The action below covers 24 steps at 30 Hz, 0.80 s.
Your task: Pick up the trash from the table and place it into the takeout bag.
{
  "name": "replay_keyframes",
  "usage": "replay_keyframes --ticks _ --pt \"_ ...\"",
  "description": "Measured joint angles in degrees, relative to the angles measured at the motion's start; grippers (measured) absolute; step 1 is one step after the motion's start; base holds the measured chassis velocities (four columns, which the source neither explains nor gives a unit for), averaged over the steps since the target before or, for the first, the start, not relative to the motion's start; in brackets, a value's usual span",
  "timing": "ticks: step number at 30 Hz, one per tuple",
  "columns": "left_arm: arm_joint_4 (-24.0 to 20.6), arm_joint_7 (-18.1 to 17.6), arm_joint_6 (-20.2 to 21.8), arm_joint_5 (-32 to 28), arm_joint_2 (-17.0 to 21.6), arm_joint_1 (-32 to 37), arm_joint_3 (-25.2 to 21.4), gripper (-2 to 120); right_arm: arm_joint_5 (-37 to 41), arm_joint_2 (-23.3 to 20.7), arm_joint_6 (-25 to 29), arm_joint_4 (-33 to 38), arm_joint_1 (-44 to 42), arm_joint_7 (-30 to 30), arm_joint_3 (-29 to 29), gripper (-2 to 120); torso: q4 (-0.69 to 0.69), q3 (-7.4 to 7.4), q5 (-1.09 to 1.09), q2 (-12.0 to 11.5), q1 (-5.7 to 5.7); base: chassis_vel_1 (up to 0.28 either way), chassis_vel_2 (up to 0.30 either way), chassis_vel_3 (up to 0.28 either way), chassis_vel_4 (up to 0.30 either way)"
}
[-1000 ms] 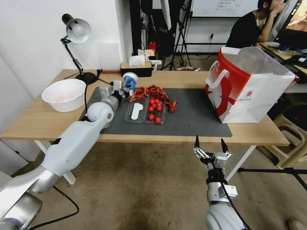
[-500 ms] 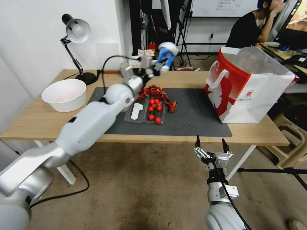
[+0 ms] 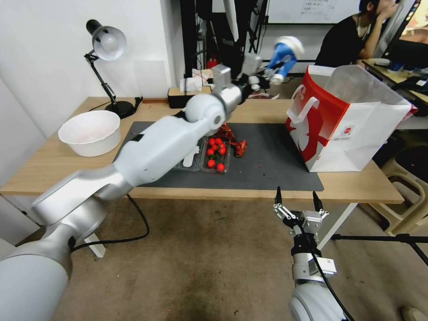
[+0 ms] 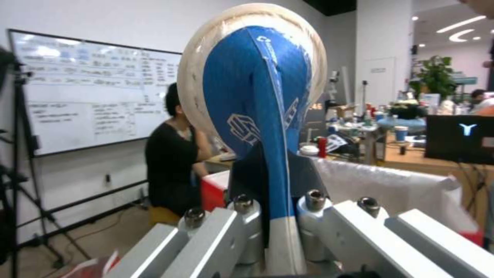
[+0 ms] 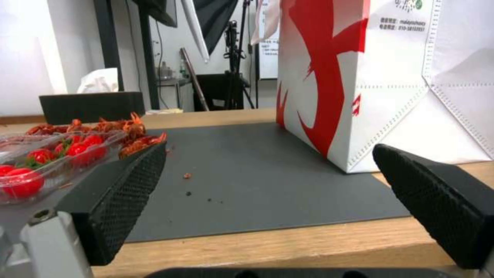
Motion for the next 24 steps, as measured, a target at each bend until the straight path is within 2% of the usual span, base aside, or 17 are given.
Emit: replay_keyframes --ticks 8,11,15,20,21,24 --pt "3.3 0.2 0.0 -0.2 -4.4 -2.3 1.3 0 0.0 0.2 0.0 0.2 -0.2 0.0 0.0 100 0.01 0.0 0.0 0.0 0.0 0.0 0.0 0.0 0.0" --pt "6.5 1.1 -0.1 -0.2 -8.0 -3.8 2.1 0 0.0 0.3 0.0 0.5 -0.4 0.0 0.2 100 0.0 0.0 0.0 0.0 0.0 0.0 0.0 0.0 0.0" --pt "9.0 1.3 -0.3 -0.2 -10.8 -4.4 2.5 0 0.0 0.5 0.0 0.6 -0.4 0.0 0.2 100 0.01 0.0 -0.01 0.0 0.0 0.0 0.0 0.0 0.0" --pt "10.4 1.5 -0.7 0.2 -12.3 -4.5 2.7 0 0.0 0.6 0.0 0.6 -0.4 0.0 0.2 100 0.0 0.0 -0.01 0.0 0.0 0.0 0.0 0.0 0.0" --pt "12.3 1.6 -1.1 0.6 -14.1 -4.7 2.9 0 0.0 0.7 0.0 0.6 -0.2 0.1 0.1 100 -0.01 0.0 -0.01 0.0 0.0 0.0 0.0 0.0 0.0" --pt "12.6 1.6 -1.3 0.6 -14.3 -4.8 3.2 0 0.0 0.7 0.0 0.5 -0.2 0.1 0.0 100 0.0 0.0 -0.01 0.0 0.0 0.0 0.0 0.0 0.0"
